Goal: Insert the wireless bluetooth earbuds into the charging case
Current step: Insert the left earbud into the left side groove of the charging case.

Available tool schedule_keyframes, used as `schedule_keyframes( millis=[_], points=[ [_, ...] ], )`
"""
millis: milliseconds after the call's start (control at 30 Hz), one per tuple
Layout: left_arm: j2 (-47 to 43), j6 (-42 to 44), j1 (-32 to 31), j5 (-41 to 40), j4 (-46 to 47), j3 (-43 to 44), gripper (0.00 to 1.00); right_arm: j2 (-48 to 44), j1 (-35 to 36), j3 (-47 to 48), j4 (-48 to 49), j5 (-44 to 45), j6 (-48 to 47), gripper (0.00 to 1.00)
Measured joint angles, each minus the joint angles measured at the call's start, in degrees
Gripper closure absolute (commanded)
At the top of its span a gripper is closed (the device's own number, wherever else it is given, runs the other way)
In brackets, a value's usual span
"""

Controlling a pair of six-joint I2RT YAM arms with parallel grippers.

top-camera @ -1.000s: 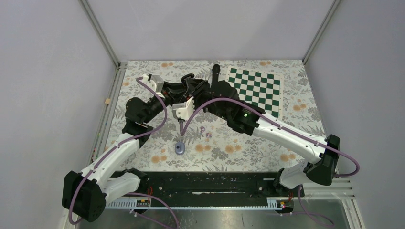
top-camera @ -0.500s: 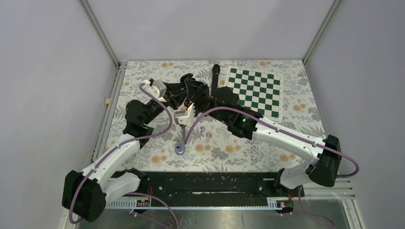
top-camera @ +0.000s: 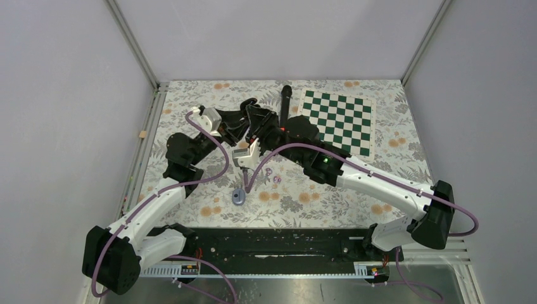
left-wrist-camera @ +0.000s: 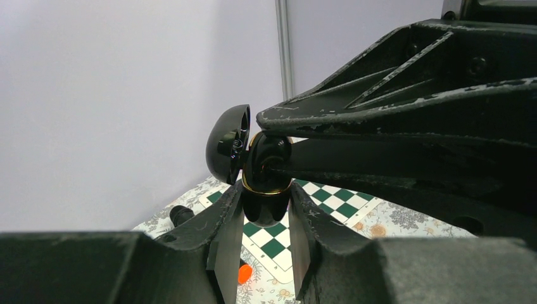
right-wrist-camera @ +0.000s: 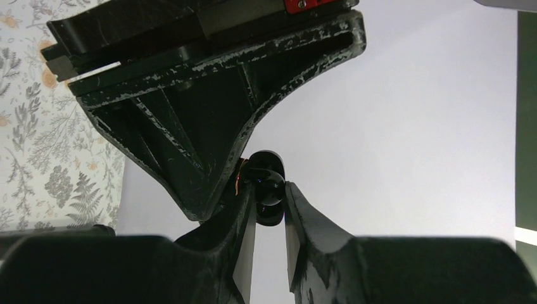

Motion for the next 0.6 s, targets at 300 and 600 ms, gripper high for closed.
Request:
schedule_keyframes(
  millis=[300,600],
  points=[
    [0.0,0.0,-0.3,2.4,-0.1,0.0,1.00,-0.7,0.1,4.5,-10.1,-0.1,2.7,0.71],
    [0.0,1.2,-0.9,5.7,-0.7,0.0,1.00,-1.1,0.2,7.1,-16.3,-0.5,4.3,0.57]
  ],
)
